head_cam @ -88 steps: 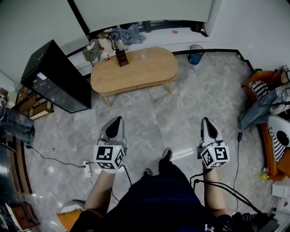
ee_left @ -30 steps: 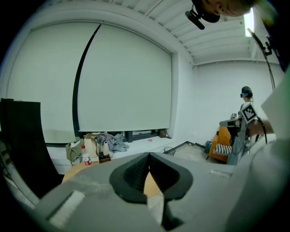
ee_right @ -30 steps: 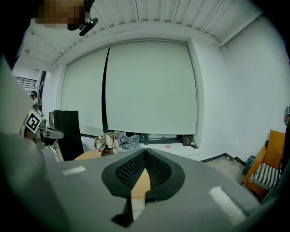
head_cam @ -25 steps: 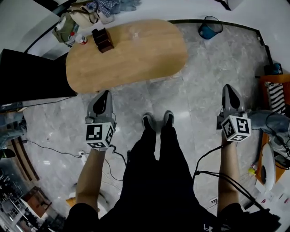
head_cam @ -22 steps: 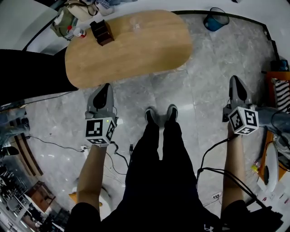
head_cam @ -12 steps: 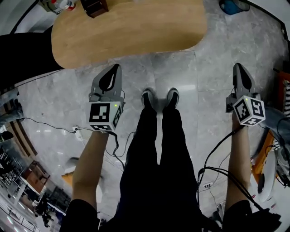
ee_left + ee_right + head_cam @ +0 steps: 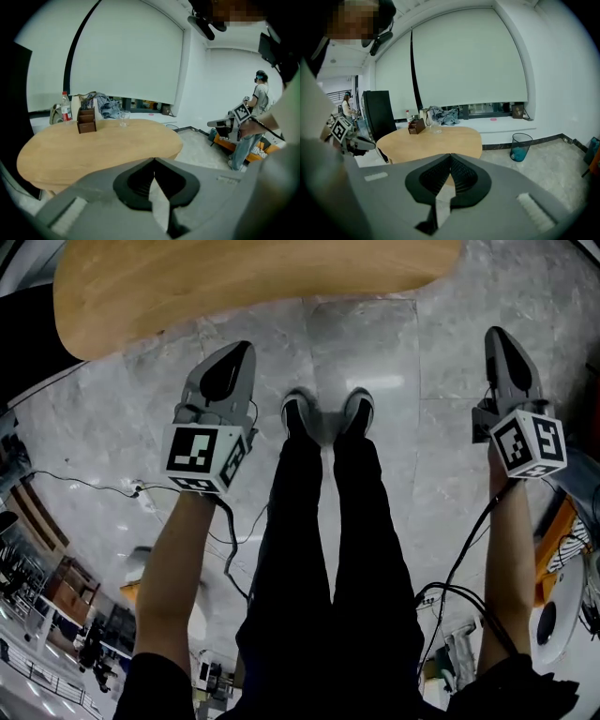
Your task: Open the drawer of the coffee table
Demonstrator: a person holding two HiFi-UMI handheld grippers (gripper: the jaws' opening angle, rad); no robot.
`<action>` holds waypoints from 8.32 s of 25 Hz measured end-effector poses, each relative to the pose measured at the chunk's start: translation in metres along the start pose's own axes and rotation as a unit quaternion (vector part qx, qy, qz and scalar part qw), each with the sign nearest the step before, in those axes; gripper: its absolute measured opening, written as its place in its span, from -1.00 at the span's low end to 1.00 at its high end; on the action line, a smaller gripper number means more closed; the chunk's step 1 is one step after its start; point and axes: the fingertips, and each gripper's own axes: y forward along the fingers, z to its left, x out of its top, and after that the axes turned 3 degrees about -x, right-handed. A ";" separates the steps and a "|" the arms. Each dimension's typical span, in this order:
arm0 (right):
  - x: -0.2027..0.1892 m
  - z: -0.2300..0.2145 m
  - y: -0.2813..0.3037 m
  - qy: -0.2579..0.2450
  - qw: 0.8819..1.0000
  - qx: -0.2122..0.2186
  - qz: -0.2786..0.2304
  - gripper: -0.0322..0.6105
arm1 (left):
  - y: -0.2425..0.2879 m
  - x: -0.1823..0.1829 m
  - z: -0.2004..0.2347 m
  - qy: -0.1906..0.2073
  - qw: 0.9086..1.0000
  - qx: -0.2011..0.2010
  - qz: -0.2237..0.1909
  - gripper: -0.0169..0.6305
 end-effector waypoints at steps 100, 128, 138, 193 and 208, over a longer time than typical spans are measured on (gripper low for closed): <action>-0.239 0.052 0.068 -0.019 0.984 0.105 0.145 0.01 | 0.046 -0.210 0.059 -0.098 0.986 0.079 0.113 -0.06; -0.294 0.056 0.041 -0.067 0.960 0.095 0.254 0.04 | 0.032 -0.260 0.040 -0.086 0.968 0.061 0.227 -0.06; -0.188 0.020 -0.014 -0.167 0.961 0.046 0.217 -0.15 | -0.052 -0.222 0.069 -0.076 0.956 0.141 0.246 -0.06; 0.536 0.269 -0.274 -0.178 0.915 0.071 -0.356 -0.89 | -0.345 0.557 -0.172 0.203 0.894 0.013 -0.400 -0.94; 0.511 0.299 -0.282 -0.168 0.919 0.064 -0.350 -0.89 | -0.360 0.526 -0.155 0.196 0.902 0.008 -0.385 -0.94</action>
